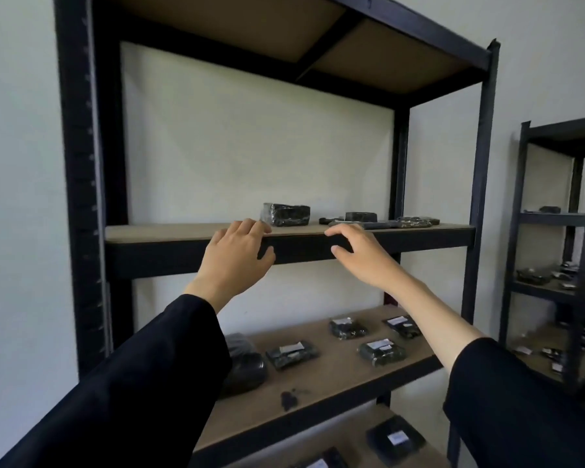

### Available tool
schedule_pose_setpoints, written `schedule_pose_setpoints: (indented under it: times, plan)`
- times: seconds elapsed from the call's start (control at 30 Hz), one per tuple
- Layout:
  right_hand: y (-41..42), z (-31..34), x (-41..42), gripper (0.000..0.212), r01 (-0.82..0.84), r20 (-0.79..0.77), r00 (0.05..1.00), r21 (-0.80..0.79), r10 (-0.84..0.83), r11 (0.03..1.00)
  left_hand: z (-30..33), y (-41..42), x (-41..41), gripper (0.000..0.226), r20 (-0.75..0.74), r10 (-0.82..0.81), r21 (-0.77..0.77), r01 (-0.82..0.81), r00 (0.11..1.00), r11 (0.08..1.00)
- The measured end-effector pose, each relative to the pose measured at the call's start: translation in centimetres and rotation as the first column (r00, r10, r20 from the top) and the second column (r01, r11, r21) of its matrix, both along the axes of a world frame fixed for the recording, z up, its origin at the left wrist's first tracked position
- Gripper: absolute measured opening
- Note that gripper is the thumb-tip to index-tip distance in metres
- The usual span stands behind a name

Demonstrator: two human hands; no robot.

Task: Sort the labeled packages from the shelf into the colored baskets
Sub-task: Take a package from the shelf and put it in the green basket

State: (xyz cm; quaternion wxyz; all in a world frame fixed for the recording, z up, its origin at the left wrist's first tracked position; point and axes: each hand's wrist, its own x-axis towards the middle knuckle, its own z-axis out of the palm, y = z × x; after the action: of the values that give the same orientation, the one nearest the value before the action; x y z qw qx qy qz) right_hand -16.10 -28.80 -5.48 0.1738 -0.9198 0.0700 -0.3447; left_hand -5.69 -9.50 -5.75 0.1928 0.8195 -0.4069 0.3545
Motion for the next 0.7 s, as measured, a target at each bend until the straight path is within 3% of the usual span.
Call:
schedule_pose_setpoints:
  times: [0.17,0.3,0.4,0.53,0.7]
  plan:
    - [-6.0,1.2,1.9,0.029,0.122,0.082,0.989,0.025,-0.123,0.992,1.7,-4.7,0.9,0.045,-0.009,0.213,0.097,-0.211,0.977,0.973]
    - [-10.9,2.5,3.0,0.03,0.272,0.11,0.955,0.053,-0.277,0.961,2.8,-8.7,1.2,0.061,-0.122,0.233,0.208,-0.205,0.965,0.956]
    - [-14.7,3.6,3.6,0.032,0.346,0.037,0.936,0.105,-0.351,0.932,4.2,-11.7,1.6,0.076,-0.335,0.24,0.303,-0.137,0.911,0.943]
    - [-19.0,4.8,4.6,0.033,0.392,-0.064,0.92,0.114,-0.387,0.913,5.3,-15.6,0.9,0.087,-0.482,0.297,0.363,-0.121,0.824,0.924]
    - [-22.1,5.6,6.4,0.06,0.399,-0.283,0.881,0.015,-0.379,0.917,6.1,-19.9,0.4,0.091,-0.618,0.318,0.388,-0.072,0.719,0.919]
